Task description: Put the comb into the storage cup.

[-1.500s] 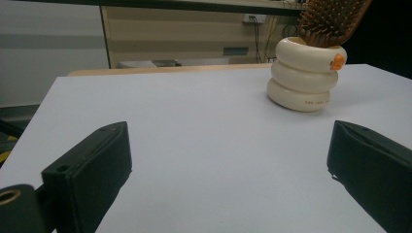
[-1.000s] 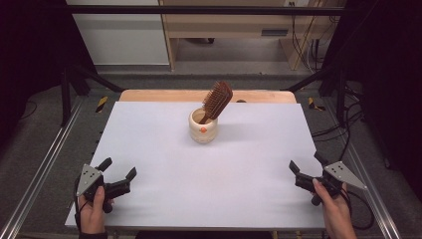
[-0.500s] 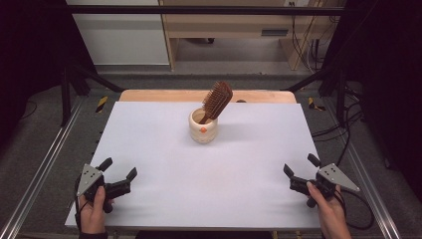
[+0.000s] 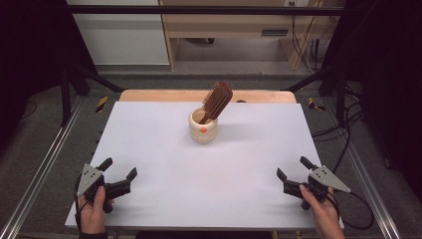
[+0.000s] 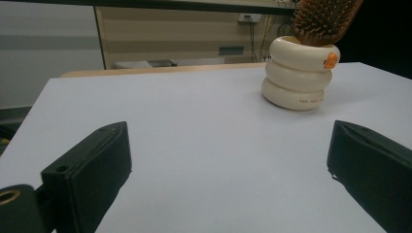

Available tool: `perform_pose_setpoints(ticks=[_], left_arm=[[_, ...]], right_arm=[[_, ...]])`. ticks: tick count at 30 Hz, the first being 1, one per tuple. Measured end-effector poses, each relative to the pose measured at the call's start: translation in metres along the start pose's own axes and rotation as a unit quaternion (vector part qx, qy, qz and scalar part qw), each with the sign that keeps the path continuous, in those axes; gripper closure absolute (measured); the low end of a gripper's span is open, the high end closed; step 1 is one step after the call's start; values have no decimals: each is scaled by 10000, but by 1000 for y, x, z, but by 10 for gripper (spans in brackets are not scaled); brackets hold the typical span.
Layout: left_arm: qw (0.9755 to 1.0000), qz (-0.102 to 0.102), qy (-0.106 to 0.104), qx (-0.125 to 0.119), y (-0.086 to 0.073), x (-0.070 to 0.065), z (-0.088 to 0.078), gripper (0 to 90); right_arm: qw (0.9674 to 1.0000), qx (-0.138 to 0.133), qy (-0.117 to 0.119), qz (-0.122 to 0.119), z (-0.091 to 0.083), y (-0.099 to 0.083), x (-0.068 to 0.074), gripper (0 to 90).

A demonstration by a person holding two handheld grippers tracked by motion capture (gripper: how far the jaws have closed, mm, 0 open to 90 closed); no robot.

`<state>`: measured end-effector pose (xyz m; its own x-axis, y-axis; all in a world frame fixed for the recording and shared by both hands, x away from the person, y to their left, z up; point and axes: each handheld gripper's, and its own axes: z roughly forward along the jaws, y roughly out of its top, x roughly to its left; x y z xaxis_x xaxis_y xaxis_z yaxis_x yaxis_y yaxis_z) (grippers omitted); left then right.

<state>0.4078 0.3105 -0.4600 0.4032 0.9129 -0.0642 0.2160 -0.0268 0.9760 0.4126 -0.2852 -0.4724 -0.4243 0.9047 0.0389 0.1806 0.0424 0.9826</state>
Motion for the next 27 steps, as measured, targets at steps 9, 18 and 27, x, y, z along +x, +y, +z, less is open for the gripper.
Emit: perform_pose_setpoints(ticks=[9,18,27], left_arm=[[10000,11,-42,-23,0,0,0,22],[10000,45,-77,-11,0,-2,1,21],[9997,-131,-200,-54,0,-4,0,21]], right_arm=[[9999,61,94,-77,3,-3,5,38],[9995,152,222,-187,7,-7,11,38],[9984,225,337,-406,12,-8,16,43]])
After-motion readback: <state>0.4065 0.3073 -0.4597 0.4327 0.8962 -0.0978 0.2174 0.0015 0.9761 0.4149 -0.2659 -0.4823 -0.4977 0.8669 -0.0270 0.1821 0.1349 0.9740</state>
